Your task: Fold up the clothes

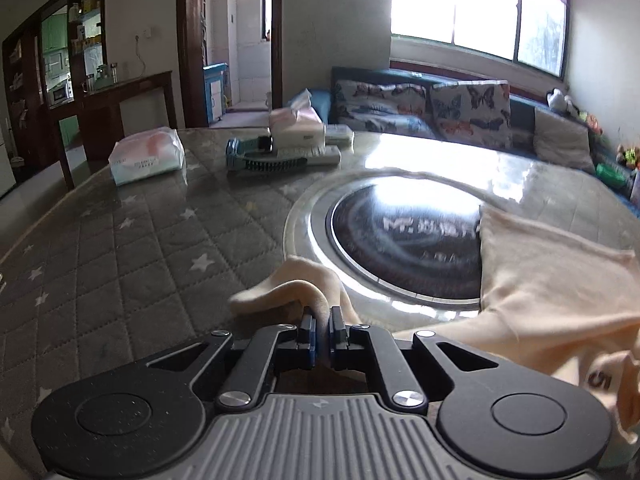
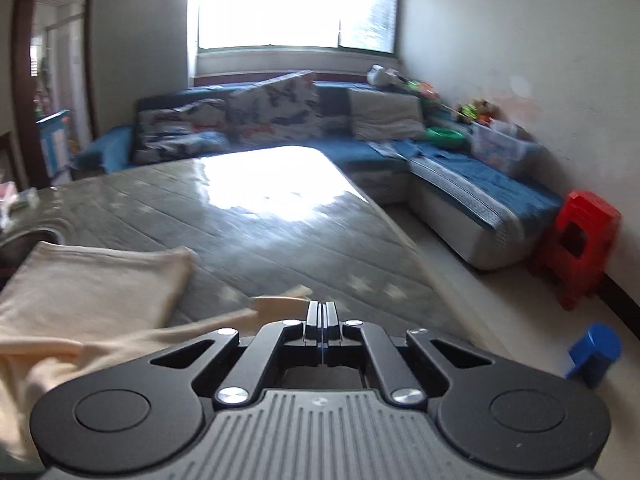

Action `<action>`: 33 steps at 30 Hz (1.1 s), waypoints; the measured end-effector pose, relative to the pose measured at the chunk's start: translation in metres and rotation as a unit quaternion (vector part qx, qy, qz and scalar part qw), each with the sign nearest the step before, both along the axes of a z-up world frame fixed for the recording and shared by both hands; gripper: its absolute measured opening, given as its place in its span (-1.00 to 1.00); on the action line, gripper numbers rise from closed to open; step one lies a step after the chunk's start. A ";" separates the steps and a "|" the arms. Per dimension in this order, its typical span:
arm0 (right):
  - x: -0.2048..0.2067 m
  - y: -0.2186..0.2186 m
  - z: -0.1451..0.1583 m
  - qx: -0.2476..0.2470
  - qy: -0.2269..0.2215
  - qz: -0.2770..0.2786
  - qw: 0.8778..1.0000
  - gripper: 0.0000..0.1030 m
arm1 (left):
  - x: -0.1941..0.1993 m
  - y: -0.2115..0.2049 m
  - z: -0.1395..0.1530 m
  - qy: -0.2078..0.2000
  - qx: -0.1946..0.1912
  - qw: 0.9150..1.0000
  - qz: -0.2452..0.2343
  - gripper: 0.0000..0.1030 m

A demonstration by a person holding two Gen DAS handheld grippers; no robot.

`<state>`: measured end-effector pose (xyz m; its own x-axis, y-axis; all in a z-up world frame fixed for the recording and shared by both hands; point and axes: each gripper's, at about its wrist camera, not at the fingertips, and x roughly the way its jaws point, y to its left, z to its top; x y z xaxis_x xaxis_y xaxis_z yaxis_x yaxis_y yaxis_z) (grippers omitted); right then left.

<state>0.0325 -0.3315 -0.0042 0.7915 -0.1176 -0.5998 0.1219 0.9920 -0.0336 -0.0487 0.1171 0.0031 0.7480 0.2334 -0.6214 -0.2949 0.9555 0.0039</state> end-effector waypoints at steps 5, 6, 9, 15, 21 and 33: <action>-0.007 -0.014 -0.009 0.013 0.018 0.005 1.000 -0.85 | -0.010 -0.006 0.004 0.000 0.037 0.999 -0.034 -0.66; -0.004 -0.016 -0.011 0.021 0.019 0.008 1.000 -0.67 | -0.013 -0.007 0.006 -0.002 0.045 0.998 -0.038 -0.59; 0.002 -0.017 -0.015 0.040 0.022 0.013 0.999 -0.27 | -0.021 -0.009 0.013 -0.018 0.053 0.997 -0.059 -0.54; 0.026 -0.023 -0.037 0.055 0.038 -0.004 0.998 -0.10 | -0.034 -0.038 0.022 -0.042 0.062 0.986 -0.147 -0.42; 0.030 -0.016 -0.043 0.047 0.035 0.001 0.998 -0.82 | -0.028 -0.097 0.017 -0.053 0.058 0.959 -0.273 -0.42; -0.019 -0.019 -0.002 -0.017 -0.021 -0.014 1.000 -0.86 | 0.002 -0.157 -0.014 -0.035 0.091 0.911 -0.400 -0.17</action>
